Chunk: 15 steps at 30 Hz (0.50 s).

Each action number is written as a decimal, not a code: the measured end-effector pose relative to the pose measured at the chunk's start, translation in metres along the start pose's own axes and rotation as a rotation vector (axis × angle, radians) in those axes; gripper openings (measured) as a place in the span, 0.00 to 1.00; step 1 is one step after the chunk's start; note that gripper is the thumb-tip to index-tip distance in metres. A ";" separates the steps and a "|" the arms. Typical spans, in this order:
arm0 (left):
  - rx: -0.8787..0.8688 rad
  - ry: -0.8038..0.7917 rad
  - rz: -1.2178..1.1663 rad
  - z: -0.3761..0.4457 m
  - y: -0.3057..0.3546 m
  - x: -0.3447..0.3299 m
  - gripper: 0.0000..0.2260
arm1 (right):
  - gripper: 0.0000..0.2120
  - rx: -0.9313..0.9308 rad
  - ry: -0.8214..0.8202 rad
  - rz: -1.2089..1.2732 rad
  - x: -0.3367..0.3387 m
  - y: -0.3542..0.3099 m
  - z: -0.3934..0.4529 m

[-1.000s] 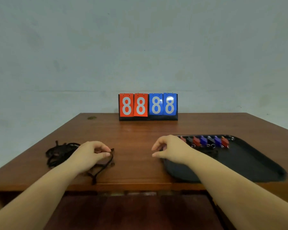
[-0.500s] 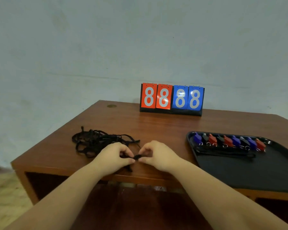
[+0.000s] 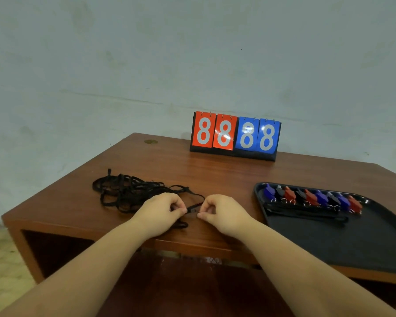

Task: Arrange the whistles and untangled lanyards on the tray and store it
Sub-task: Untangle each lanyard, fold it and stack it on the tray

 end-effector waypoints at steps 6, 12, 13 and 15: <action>0.065 0.088 0.069 0.001 -0.007 0.015 0.04 | 0.05 -0.013 0.000 -0.041 0.020 0.007 -0.017; 0.205 0.191 0.211 0.001 -0.015 0.038 0.07 | 0.05 -0.069 0.097 0.262 0.067 0.022 -0.037; 0.185 0.232 0.197 0.001 -0.009 0.043 0.10 | 0.05 -0.063 0.106 0.316 0.073 0.021 -0.039; 0.032 0.299 0.098 0.000 0.025 0.050 0.14 | 0.05 -0.038 0.127 0.372 0.085 0.018 -0.043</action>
Point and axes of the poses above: each hand's wrist, its own z-axis towards the middle knuckle, its own x-axis out of the back of the hand, y = z × x, the point moved 10 cm from there along z, towards the middle knuckle, and after that the axes turned 14 degrees about z, right-handed, at the moved point
